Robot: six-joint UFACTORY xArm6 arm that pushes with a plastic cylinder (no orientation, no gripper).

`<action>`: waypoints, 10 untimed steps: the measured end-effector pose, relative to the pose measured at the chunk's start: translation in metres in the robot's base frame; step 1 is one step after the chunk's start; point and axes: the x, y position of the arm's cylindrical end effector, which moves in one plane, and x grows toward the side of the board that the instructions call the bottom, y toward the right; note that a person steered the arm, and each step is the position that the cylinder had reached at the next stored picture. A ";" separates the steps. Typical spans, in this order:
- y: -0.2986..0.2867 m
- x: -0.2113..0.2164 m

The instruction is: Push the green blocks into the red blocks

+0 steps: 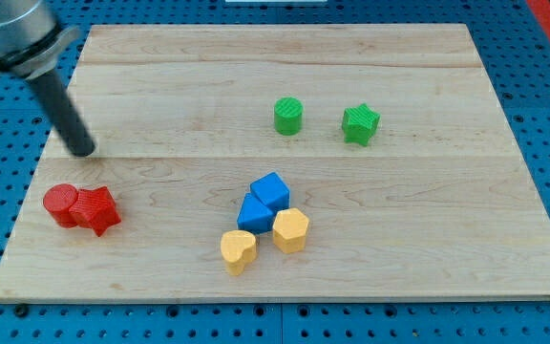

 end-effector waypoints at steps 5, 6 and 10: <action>0.369 0.003; 0.323 -0.023; 0.125 -0.053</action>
